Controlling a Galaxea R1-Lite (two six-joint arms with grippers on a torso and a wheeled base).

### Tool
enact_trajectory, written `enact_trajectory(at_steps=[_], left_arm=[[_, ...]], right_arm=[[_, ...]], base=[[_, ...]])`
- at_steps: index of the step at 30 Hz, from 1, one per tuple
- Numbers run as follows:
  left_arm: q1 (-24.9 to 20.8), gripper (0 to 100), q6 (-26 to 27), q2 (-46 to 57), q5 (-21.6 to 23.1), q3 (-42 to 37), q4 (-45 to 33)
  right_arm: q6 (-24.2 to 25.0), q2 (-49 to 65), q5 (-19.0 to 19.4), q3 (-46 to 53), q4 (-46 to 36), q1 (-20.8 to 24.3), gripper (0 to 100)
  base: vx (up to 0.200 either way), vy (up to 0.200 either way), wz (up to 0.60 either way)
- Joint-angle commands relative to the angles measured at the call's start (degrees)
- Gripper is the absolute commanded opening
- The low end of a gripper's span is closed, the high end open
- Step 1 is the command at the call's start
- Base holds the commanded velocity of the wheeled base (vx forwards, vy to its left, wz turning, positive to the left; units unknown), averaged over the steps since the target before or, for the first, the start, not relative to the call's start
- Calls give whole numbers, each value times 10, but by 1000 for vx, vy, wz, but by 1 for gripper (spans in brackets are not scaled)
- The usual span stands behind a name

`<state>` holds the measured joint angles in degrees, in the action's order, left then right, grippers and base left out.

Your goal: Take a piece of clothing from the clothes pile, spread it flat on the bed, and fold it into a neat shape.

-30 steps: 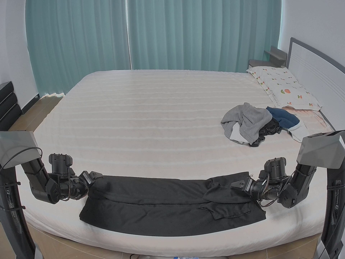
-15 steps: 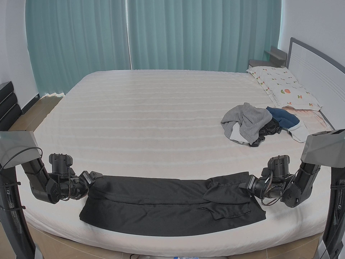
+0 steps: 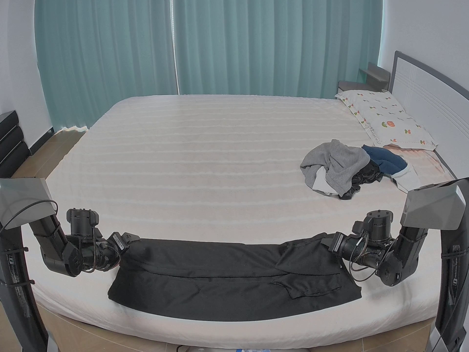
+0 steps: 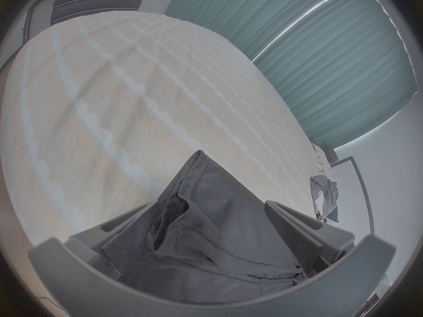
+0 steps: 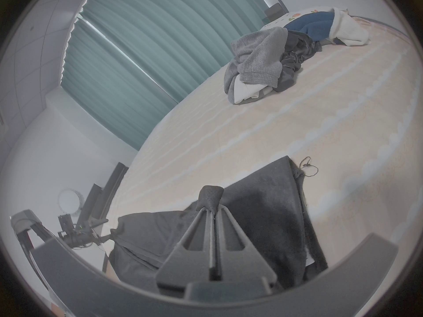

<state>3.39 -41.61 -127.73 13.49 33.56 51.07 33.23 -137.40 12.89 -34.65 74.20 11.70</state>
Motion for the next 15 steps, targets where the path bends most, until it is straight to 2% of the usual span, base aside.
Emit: enact_trajectory(at_steps=[1,8,9,12,15], left_arm=[[0,100,0,-1,0,0,0],[0,100,0,-1,0,0,1],[0,100,0,-1,0,0,0],[0,100,0,-1,0,0,1],[0,100,0,-1,0,0,0]], right_arm=[[-9,-26,-2,-3,-1,-7,0],[-13,-45,-14,-33,-4,-5,0],[-13,-46,-15,-32,-4,-3,100],[-12,-45,-20,-31,-2,-1,100],[-12,-32,-44,-32,5,-4,100]], base=[[0,0,0],[0,0,0],[0,0,0],[0,0,0],[0,0,0]])
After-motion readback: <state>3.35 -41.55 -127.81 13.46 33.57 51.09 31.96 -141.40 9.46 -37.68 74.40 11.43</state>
